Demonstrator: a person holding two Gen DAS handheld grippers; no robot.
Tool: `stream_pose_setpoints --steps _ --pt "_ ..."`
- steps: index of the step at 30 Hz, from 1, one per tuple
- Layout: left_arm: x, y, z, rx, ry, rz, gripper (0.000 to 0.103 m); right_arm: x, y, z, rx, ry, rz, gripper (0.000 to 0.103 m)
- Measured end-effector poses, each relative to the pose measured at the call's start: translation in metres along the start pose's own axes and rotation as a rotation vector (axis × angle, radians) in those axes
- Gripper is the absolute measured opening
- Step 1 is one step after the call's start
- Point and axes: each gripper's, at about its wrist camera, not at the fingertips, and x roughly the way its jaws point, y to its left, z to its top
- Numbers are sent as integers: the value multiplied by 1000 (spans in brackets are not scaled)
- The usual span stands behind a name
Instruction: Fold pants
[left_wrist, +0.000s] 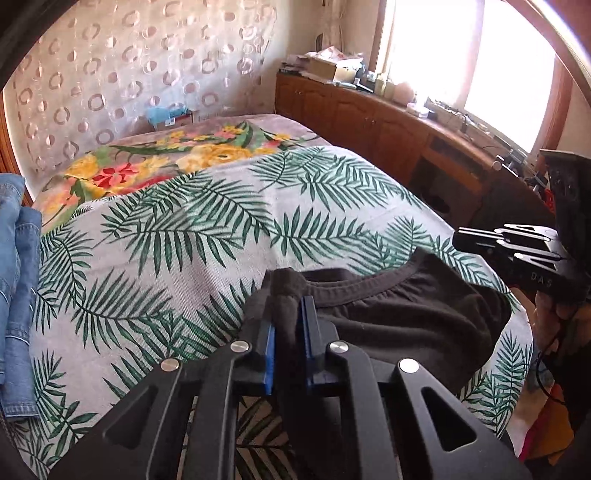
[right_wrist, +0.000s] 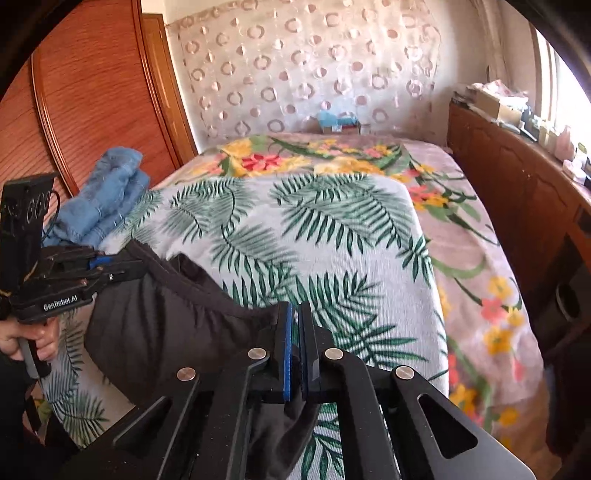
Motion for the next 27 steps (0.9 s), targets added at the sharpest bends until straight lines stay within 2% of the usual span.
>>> stream_pose_setpoints --steps 3,4,6,7,9,11,14,18,25,26,27 --pt "0 0 -1 -6 14 2 14 -7 2 -4 11 3 20 3" --pt "-2 -1 -1 -7 19 5 20 -11 3 -6 13 -2 33 3" --pt "-7 -4 -2 6 13 11 33 -18 7 -10 0 -2 38 3" --pt "-10 -6 -3 9 9 6 48 -24 8 -14 -5 -2 28 4" --pt "-17 -9 -6 15 7 -16 60 -31 8 -22 -2 -1 28 6" --pt "-23 -13 -10 10 2 -11 80 -38 9 -30 4 2 36 12" --pt "-27 -22 -19 30 10 -18 80 -43 9 -41 8 19 28 26" --pt "-25 -28 -27 48 32 -9 80 -47 3 -51 34 35 28 30" --pt "-4 -26 -37 49 98 29 80 -50 -4 -54 88 52 82 30" --pt "-2 -25 -39 46 103 29 80 -51 -5 -54 93 48 89 18" --pt "-1 -24 -40 41 105 30 80 -52 -7 -54 93 46 97 13"
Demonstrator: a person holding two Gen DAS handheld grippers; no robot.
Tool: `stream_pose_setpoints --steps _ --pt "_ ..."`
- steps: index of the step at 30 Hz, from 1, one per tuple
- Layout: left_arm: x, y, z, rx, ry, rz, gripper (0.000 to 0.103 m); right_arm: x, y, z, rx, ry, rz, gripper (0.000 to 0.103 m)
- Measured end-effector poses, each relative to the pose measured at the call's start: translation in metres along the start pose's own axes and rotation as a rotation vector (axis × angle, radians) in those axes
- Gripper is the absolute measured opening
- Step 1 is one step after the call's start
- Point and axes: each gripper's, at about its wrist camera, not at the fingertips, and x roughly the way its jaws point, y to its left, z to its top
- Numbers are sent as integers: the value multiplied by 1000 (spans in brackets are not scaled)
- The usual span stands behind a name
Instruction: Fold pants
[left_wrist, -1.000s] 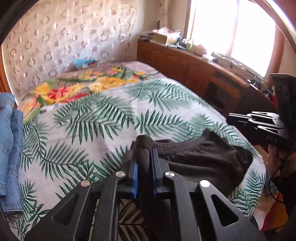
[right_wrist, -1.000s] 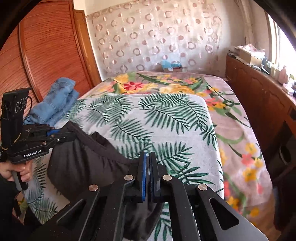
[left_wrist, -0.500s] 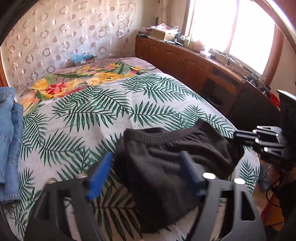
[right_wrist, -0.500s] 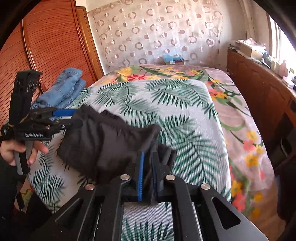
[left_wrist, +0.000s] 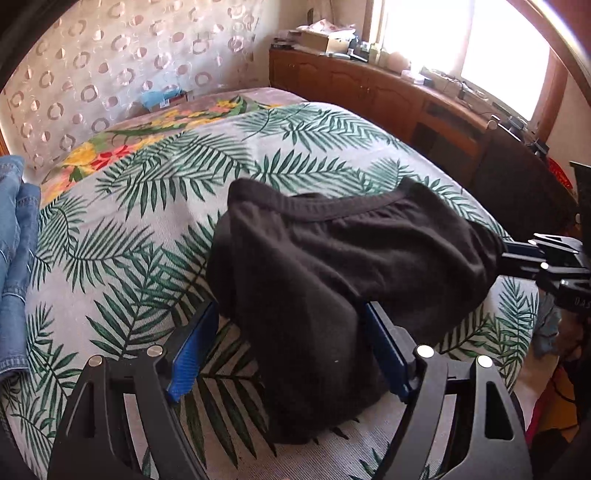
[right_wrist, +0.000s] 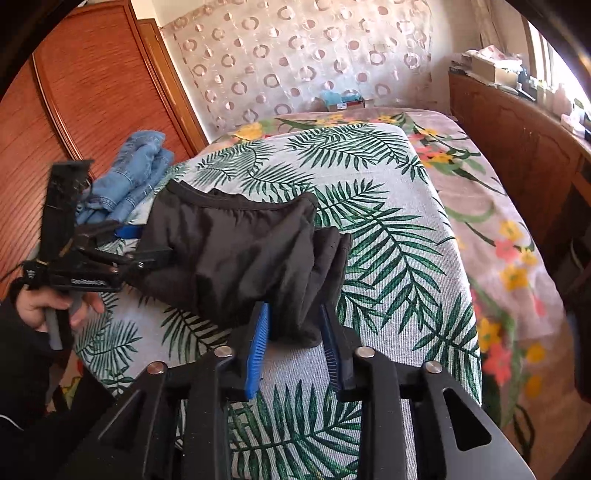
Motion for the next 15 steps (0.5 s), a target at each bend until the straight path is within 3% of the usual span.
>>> stream_pose_setpoints --steps 2,7,15 --pt "3 1 -2 -4 5 0 80 -5 -2 -3 -4 -5 10 5" --pt "6 5 -6 -22 3 -19 81 -21 -12 -15 2 -12 25 3" --pt "6 4 -7 -15 -11 -21 82 -27 -19 -25 19 -10 -21 2"
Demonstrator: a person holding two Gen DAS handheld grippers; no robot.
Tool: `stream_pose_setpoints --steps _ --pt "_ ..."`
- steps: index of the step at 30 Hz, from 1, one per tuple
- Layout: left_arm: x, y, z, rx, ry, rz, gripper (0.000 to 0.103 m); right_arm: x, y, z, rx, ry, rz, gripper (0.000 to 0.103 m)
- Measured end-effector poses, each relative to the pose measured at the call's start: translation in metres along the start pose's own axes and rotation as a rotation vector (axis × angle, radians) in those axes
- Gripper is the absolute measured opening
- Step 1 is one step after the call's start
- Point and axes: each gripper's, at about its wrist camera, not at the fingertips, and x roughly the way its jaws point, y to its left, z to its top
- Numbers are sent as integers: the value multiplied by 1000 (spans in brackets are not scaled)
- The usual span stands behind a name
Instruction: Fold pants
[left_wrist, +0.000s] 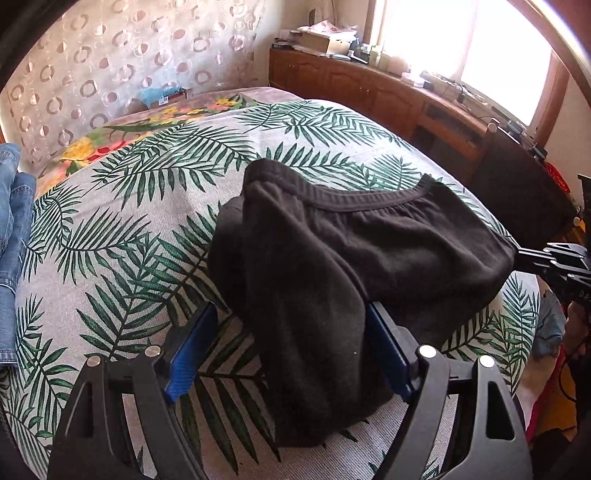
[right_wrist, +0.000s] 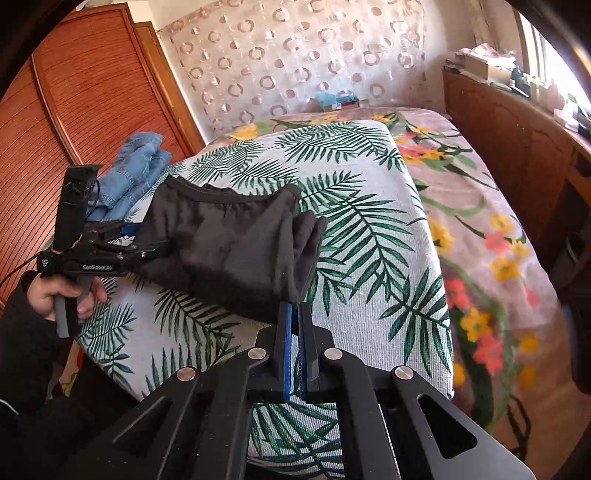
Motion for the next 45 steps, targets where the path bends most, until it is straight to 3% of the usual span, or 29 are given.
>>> stream_pose_setpoints --steps 13,15,17,20,32,36,40,42,45 --pt "-1 -2 -3 -1 -20 8 83 -9 27 13 -72 -57 -59 8" --pt "-1 -2 -4 -1 -26 10 83 -8 27 15 -63 -68 -66 13" --pt "-1 -2 -4 -1 -31 11 84 -5 27 18 -60 -74 -77 29" --pt "-2 -2 -5 -1 -31 10 84 5 32 24 -67 -80 -74 44" --pt "-2 -2 -5 -4 -32 8 84 57 30 56 -56 -37 -51 45" --pt "-6 2 -2 -27 4 -18 84 64 30 60 -82 -28 -68 45" --pt "-24 3 9 -7 -56 -9 84 65 27 58 -98 -36 -76 45" --pt "-29 3 16 -2 -71 -6 80 66 26 59 -95 -39 -69 45" --pt "-31 5 30 -4 -86 -34 67 67 24 60 -84 -41 -47 45"
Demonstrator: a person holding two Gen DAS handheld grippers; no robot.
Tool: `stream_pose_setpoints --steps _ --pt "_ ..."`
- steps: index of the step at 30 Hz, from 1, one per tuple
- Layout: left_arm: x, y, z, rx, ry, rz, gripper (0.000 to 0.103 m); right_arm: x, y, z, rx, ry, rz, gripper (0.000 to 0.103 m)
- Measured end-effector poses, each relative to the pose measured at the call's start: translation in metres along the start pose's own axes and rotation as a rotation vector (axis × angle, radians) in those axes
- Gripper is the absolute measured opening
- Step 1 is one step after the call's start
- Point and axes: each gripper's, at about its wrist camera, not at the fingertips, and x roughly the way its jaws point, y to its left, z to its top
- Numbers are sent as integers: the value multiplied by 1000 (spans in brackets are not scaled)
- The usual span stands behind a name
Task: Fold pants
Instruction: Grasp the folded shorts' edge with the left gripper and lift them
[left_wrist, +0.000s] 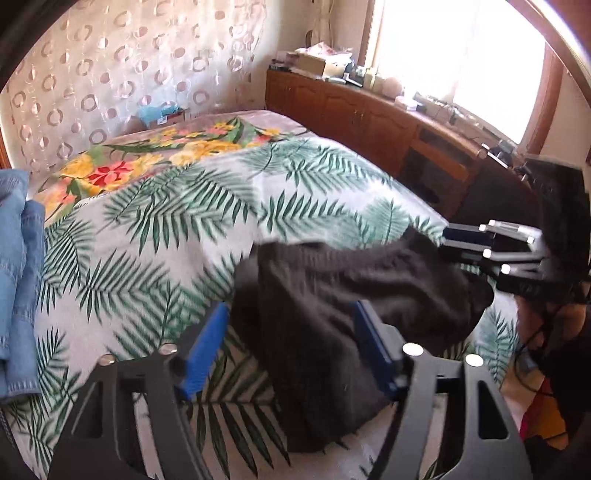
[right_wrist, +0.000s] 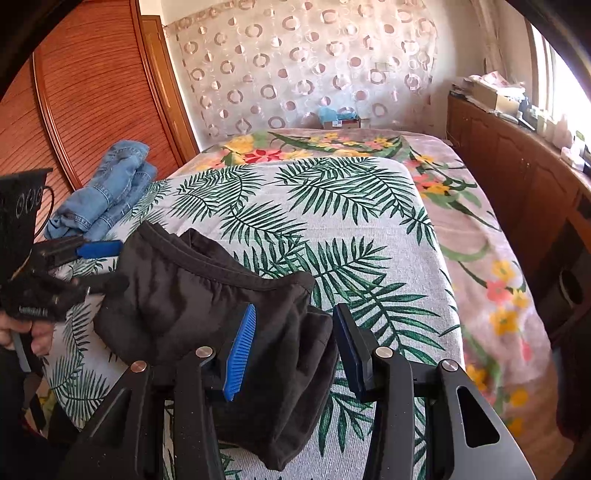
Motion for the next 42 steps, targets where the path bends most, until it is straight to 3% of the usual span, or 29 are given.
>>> stream_pose_setpoints --steps 3,4,5,9,19,24,26,29,36,38,42 --pt "11 2 11 8 7 -10 59 -1 1 -1 -5 5 12 45" --pt "17 5 12 6 13 1 51 -2 0 -2 -7 6 11 45" --pt "24 8 14 3 25 17 37 -4 -2 -2 -5 7 9 45" --pt "34 22 11 -1 38 10 16 -6 -8 -8 5 41 33 45" --pt "41 27 7 -13 51 -1 15 -4 -16 -10 48 92 59 45" --pt "42 29 5 -21 49 -4 15 -4 -9 -6 33 59 46 28" --pt "42 27 5 -14 48 0 15 -3 -5 1 2 51 31 16" --pt "43 27 5 -13 48 4 15 1 6 9 -58 40 37 15" --pt "43 28 4 -22 45 -9 15 30 15 4 -123 163 25 15" --pt "43 28 4 -20 44 -9 15 28 15 2 -122 155 32 3" --pt "44 30 4 -17 42 -11 15 6 -6 6 -26 62 -38 2"
